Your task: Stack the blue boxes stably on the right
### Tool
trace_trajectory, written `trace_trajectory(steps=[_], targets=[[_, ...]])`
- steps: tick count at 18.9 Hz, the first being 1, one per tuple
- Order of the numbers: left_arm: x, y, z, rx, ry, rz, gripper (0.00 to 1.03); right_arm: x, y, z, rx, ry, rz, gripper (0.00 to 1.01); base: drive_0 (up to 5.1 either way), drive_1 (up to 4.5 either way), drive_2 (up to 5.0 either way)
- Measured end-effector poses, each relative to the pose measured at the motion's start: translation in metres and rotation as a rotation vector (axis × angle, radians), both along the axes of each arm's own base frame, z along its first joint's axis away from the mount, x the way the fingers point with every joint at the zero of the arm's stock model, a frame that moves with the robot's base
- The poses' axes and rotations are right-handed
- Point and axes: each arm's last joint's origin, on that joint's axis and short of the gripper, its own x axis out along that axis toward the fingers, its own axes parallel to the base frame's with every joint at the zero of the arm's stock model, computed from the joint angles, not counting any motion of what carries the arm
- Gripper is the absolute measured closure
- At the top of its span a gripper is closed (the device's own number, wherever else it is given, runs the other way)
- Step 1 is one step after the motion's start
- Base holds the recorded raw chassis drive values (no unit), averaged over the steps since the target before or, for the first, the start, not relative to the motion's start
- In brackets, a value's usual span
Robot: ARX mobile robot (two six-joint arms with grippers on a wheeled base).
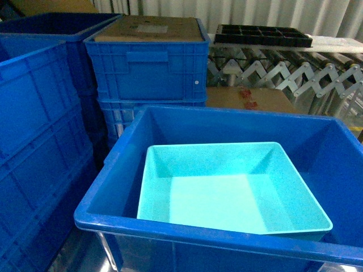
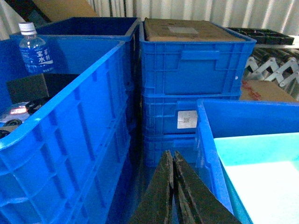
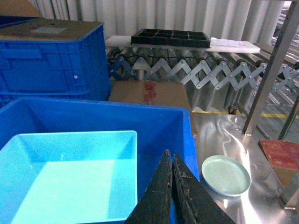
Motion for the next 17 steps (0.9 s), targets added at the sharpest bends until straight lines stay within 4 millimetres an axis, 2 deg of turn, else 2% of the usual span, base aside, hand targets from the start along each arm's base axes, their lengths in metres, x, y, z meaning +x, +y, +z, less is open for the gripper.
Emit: trace_trajectory(steps=[7,17], targets=[[-0.026,0.0,0.006,0.0,-0.021,0.0,1.01,-0.024,0.0,0.007,0.0,-0.024,0.0,0.99,0.0,0.0,0.0],[-0.047,0.0,0.009,0.0,-0.032,0.0,1.01,-0.042,0.0,0.007,0.0,-0.026,0.0,0.99,0.0,0.0,0.0]])
